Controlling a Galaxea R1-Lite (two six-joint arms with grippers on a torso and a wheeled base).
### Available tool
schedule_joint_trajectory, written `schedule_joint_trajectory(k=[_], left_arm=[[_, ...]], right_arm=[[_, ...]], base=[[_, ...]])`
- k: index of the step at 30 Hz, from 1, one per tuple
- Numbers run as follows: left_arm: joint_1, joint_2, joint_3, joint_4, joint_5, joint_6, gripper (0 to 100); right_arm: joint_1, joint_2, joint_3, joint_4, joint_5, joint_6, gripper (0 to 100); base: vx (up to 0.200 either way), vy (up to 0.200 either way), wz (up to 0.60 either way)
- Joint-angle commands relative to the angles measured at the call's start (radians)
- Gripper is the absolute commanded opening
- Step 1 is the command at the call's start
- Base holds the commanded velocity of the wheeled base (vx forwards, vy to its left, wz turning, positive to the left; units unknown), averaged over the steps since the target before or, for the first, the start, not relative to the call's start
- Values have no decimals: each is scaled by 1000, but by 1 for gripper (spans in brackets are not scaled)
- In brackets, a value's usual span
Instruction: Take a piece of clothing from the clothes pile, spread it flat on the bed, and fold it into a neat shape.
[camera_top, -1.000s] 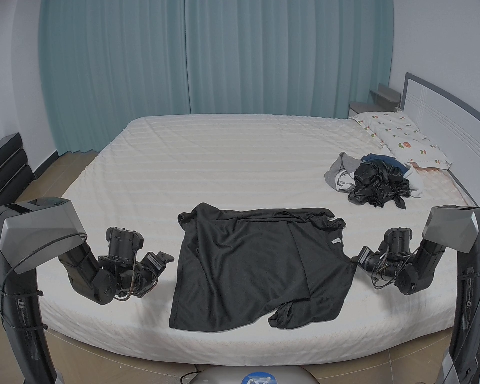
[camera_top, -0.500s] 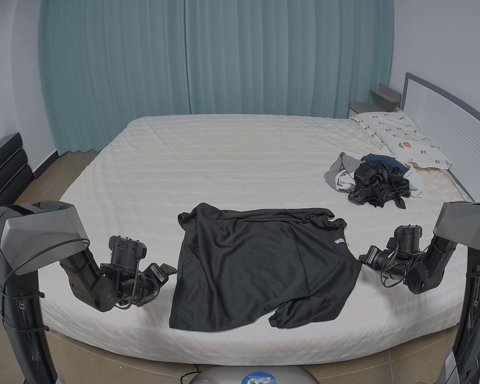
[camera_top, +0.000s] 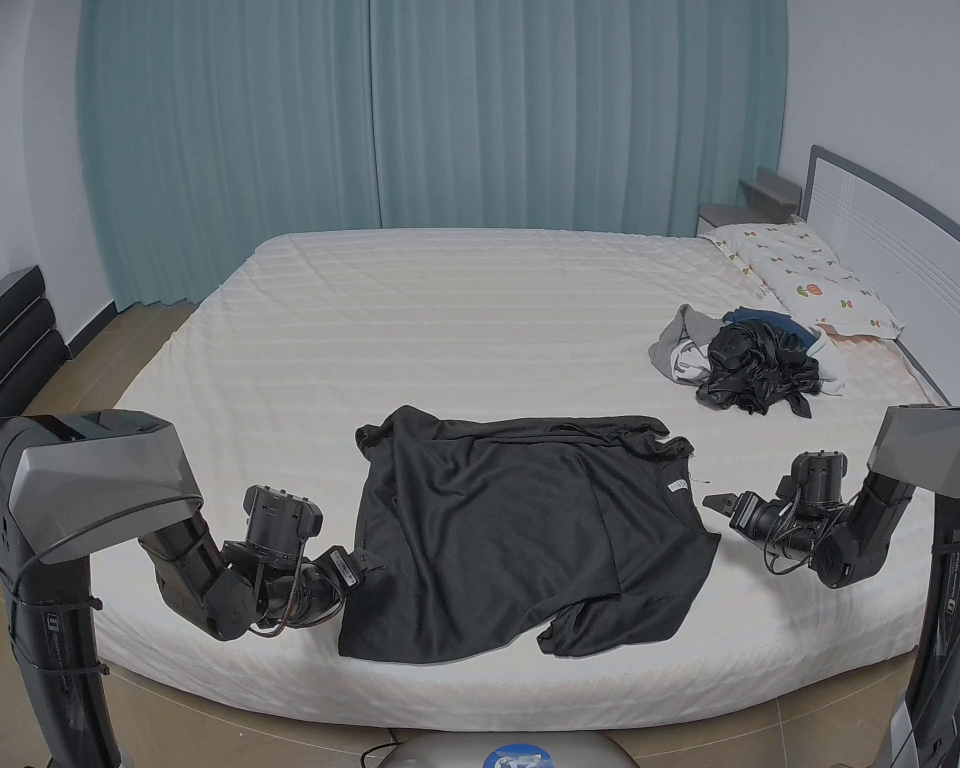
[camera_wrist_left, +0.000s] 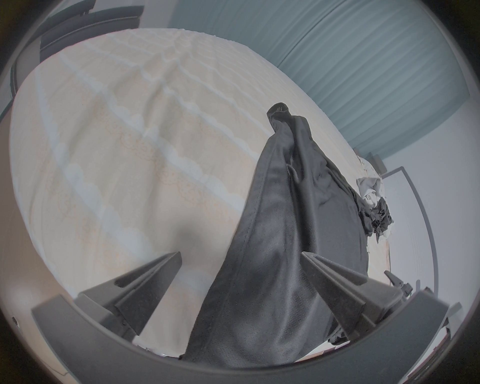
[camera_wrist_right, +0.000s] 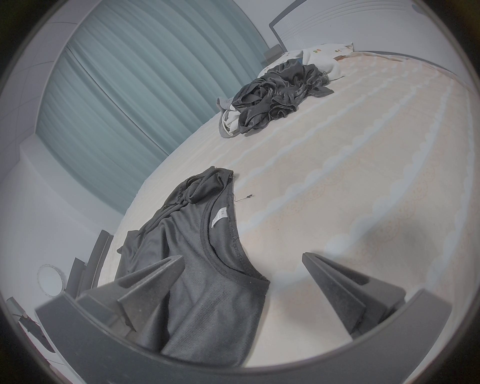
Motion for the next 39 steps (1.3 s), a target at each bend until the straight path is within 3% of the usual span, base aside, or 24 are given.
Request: schedule_joint_trajectory(k=[1,11,12,14,21,27,30,39], left_arm=[[-14,24,-4,-1,8,9,100],[-63,34,-4,10,62,51,100],[-63,39,0,15,71,75,0],[-61,44,7,30,90,115,0],[-54,44,10,38,111,126,0],[-23,-6,10,117,172,135,0],[-8,-56,13,162,203,149,0],[-8,-75,28,200,197,147,0]], right_arm=[[1,-5,-1,0,2,1,100],[1,-10,3,-2,6,1,100],[1,-10,3,0,6,1,100],[4,-14,4,0,6,1,100],[7,-34,24,3,17,-4,100],[41,-93,102,10,88,-12,100],[61,-94,125,13,91,-33,100],[90,-71,148,13,92,-65,100]], base=[[0,0,0],[0,0,0],[0,0,0],[0,0,0],[0,0,0],[0,0,0],[0,0,0],[0,0,0]])
